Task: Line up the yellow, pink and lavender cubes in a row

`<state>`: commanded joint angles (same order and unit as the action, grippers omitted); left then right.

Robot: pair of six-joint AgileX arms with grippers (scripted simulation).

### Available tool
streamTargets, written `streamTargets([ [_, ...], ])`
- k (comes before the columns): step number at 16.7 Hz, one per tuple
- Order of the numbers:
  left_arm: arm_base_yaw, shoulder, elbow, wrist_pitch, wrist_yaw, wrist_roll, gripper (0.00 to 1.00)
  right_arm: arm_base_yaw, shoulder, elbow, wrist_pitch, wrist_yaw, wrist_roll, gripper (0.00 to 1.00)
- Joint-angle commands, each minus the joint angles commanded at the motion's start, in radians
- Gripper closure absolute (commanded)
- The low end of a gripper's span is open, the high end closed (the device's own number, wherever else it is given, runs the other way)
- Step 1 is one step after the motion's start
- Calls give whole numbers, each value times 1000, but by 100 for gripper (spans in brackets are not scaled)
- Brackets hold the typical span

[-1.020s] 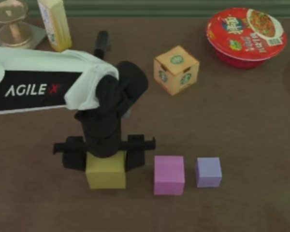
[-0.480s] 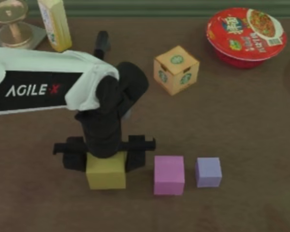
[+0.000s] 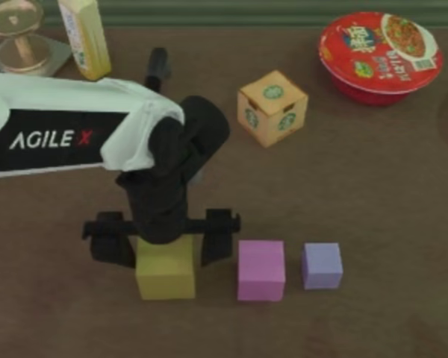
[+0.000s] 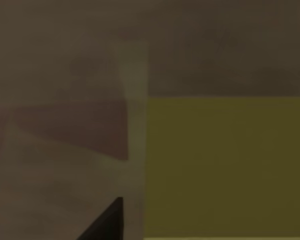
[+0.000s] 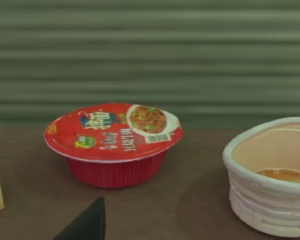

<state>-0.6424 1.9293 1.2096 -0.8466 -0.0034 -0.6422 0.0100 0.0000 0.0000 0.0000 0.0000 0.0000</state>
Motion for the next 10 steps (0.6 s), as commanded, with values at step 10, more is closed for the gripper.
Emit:
streamTargets([
  [10, 5, -13, 32, -42, -1, -4, 0, 0, 0, 0, 0, 0, 0, 0],
])
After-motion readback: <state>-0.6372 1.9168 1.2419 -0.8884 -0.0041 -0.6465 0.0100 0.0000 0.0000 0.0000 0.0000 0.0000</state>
